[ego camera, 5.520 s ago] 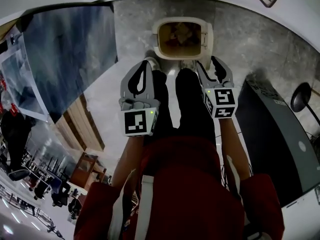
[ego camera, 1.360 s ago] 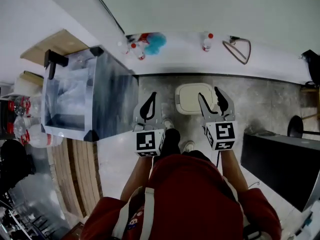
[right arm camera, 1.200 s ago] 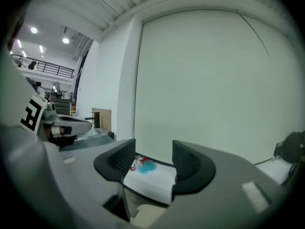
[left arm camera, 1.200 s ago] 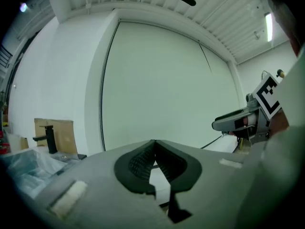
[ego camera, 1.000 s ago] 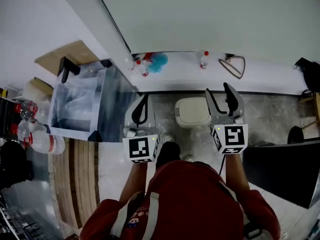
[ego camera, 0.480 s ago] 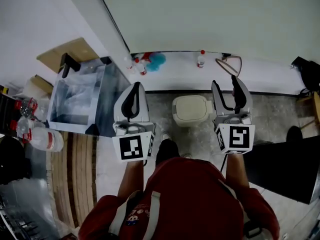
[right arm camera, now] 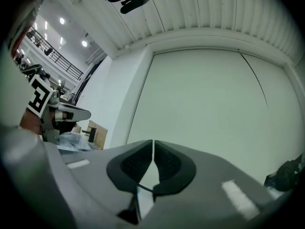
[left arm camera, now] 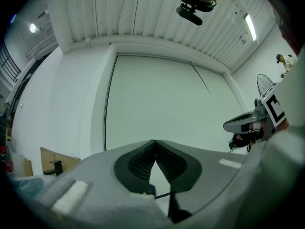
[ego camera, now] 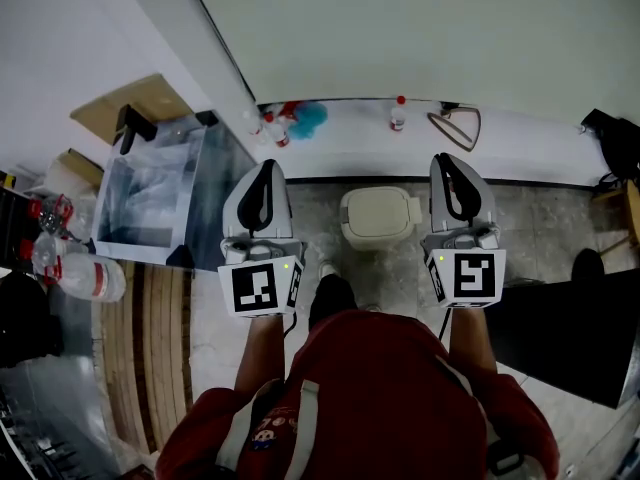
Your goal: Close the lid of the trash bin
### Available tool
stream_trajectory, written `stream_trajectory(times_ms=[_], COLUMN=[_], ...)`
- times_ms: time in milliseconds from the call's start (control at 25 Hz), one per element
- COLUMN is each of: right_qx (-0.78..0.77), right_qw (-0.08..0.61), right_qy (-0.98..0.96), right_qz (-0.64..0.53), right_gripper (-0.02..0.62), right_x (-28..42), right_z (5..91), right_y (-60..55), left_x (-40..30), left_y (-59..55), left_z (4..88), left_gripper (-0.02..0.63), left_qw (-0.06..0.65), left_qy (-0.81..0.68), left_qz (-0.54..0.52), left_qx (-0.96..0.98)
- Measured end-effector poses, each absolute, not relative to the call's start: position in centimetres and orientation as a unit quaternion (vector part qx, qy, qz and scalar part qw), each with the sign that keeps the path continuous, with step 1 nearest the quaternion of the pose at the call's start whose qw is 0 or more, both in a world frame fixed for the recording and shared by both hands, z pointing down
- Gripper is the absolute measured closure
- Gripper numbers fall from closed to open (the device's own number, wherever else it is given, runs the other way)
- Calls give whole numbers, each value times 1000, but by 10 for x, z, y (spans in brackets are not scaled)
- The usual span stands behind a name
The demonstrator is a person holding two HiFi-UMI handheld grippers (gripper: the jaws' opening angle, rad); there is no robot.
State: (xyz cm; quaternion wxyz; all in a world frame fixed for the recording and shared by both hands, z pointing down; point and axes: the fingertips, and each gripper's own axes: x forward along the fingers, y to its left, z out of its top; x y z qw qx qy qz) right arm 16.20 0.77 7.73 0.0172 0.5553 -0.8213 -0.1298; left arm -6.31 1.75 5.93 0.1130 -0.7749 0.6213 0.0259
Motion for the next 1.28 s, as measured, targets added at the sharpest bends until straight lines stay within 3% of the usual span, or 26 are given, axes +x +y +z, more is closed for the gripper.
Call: stream_trajectory(times_ms=[40,1280], right_qx=[554,575], right_qw=[19,25], right_qy=[-822,-806], right_qz=[-128,-138], right_gripper=[595,595], right_x=[162,176], right_z=[79,82], right_y=[7,15], left_x=[-62,-53], left_y=[17,23], left_z=[59,68], left_gripper=[601,601], left_qw=[113,100], left_qy=[620,607], left_qz=[26,32], left_qx=[-776,-788])
